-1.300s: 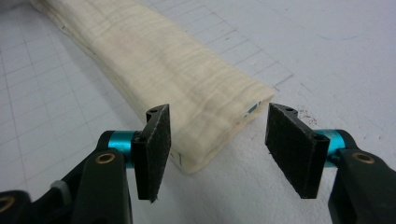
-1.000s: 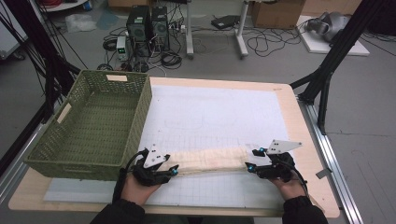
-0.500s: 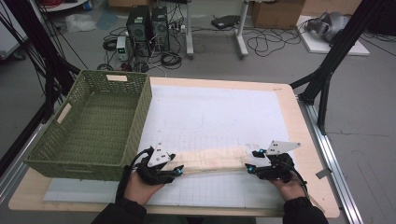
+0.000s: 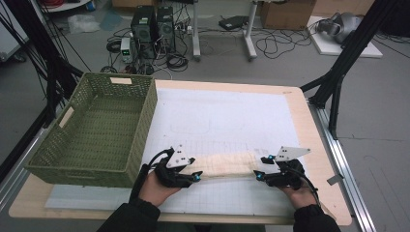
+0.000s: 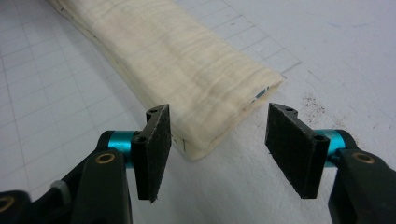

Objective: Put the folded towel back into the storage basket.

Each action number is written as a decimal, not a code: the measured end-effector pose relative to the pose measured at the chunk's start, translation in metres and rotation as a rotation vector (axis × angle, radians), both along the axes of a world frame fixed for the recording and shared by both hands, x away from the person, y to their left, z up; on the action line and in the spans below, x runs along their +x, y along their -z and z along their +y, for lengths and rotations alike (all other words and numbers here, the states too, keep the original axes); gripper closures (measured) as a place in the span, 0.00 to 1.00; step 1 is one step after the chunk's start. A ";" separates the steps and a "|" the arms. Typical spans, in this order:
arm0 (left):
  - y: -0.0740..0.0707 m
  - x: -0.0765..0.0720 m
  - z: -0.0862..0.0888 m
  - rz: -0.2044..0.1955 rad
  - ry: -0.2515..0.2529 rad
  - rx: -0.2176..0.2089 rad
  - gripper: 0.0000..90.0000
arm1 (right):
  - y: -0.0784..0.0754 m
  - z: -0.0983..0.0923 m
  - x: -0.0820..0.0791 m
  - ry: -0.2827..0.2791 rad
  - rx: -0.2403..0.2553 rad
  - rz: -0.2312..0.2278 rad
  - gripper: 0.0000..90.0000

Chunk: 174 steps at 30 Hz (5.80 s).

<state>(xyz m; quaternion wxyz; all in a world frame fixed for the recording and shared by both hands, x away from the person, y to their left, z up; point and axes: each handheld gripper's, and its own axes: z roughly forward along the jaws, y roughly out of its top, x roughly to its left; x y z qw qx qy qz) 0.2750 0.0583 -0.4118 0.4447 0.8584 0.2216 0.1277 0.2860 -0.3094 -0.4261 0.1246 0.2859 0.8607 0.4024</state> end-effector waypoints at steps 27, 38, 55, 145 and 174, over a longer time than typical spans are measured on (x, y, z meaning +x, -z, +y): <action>-0.024 0.033 -0.037 0.040 0.185 0.099 0.49 | 0.000 -0.002 0.001 0.001 0.000 -0.005 0.45; -0.063 0.048 -0.063 0.004 0.263 0.166 0.46 | -0.002 -0.004 0.001 0.004 0.012 -0.014 0.44; -0.003 0.068 -0.079 0.152 0.284 0.309 0.39 | -0.002 -0.008 -0.001 0.007 0.013 -0.017 0.44; 0.005 0.081 -0.085 0.281 0.270 0.469 0.28 | -0.004 -0.011 -0.003 0.018 0.015 -0.027 0.42; 0.003 0.081 -0.087 0.278 0.211 0.476 0.46 | -0.006 -0.010 -0.004 0.024 0.015 -0.033 0.42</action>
